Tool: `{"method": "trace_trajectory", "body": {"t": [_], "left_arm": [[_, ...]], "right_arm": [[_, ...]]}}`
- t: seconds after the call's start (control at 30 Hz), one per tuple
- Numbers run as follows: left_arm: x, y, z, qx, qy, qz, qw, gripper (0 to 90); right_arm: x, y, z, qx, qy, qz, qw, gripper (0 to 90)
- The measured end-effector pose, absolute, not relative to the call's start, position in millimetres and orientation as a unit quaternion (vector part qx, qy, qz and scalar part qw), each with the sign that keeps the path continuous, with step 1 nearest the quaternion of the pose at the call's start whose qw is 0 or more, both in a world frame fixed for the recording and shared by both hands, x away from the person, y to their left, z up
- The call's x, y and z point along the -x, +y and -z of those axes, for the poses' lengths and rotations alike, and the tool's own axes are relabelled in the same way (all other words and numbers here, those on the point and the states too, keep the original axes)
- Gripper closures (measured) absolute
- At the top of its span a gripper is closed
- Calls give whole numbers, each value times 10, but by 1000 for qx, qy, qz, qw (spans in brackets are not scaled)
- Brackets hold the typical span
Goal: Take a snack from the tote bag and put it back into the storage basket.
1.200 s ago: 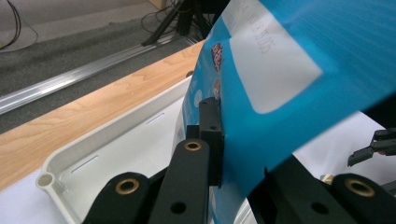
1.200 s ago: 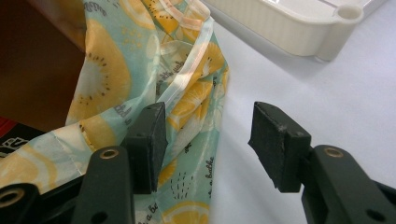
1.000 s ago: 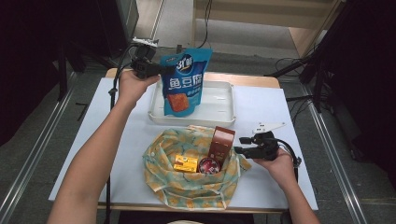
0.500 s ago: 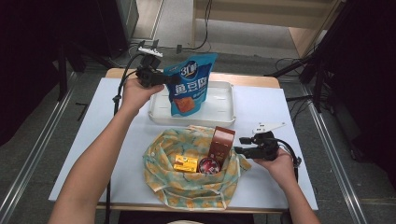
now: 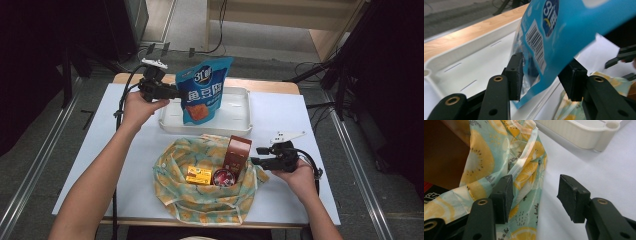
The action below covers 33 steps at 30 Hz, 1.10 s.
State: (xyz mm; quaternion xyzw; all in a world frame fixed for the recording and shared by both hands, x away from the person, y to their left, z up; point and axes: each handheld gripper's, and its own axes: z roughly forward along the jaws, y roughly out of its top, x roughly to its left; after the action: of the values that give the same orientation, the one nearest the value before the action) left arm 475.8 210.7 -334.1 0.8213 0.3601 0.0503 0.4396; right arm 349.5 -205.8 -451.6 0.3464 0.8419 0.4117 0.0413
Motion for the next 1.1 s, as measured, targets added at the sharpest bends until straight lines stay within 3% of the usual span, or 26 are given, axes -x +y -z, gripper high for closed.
{"method": "trace_trajectory", "body": {"t": [0.87, 1.1], "left_arm": [[-4561, 2171, 3866, -828, 382, -25, 410, 560], [-4605, 2122, 3944, -823, 386, -22, 416, 697]], "right_arm": [[-3509, -2052, 4527, -345, 843, -410, 41, 472], [-3519, -2036, 4525, -343, 843, -413, 41, 473]]}}
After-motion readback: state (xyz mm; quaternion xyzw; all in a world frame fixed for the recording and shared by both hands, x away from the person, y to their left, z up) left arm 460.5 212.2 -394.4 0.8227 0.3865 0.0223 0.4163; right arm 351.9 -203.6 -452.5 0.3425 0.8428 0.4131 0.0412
